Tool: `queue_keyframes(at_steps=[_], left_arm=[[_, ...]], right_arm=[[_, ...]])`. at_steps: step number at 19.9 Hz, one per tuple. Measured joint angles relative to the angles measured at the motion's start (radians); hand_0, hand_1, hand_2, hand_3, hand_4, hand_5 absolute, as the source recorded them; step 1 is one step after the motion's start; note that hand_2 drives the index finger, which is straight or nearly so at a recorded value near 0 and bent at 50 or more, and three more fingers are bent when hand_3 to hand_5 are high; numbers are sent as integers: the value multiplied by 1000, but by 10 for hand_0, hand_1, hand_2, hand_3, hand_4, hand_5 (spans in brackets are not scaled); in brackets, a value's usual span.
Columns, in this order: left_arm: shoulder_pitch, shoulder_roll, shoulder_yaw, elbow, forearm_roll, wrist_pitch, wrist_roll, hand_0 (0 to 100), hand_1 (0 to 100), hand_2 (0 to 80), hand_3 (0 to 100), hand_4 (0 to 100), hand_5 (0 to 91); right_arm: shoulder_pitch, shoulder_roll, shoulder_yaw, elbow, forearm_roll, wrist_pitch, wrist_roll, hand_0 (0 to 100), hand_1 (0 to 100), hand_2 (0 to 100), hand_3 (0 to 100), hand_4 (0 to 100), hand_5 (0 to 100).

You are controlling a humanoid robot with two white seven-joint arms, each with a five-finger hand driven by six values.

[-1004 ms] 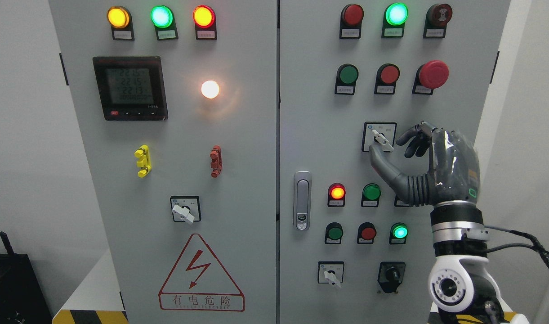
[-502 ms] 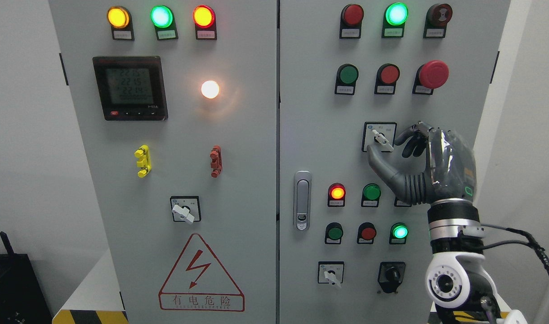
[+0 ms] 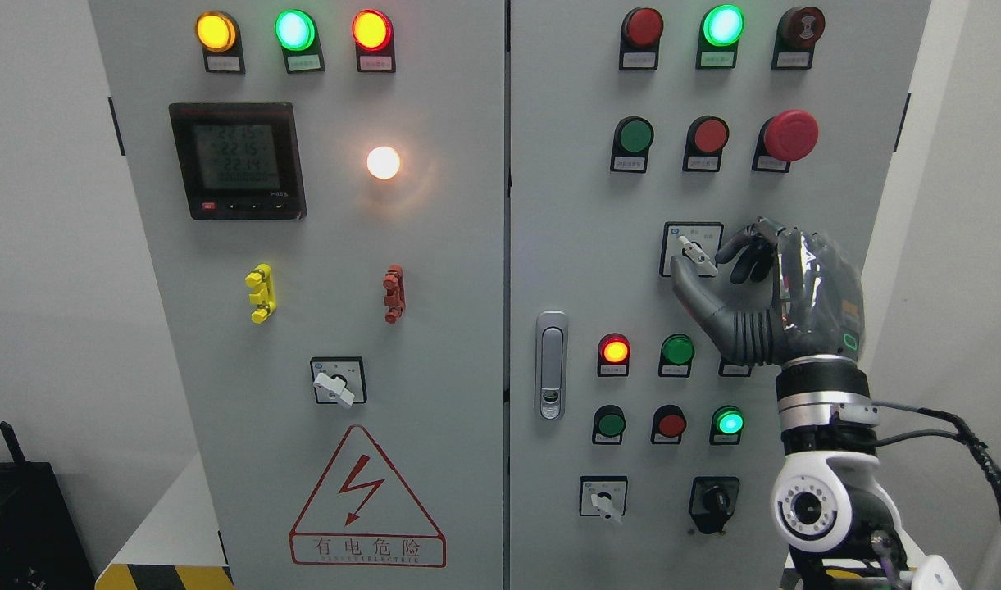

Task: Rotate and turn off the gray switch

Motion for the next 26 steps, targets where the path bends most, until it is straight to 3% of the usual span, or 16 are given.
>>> queue_keyframes(at_steps=[14, 26], left_arm=[[0, 0, 0, 0, 0, 0, -1, 120, 389, 0, 0, 0, 0], [0, 0, 0, 0, 0, 0, -6, 120, 389, 0, 0, 0, 0]], right_arm=[[-5, 1, 5, 12, -1, 1, 0, 273, 412, 625, 833, 814, 998], [-11, 1, 9, 16, -2, 1, 0, 294, 390, 650, 852, 829, 1000]])
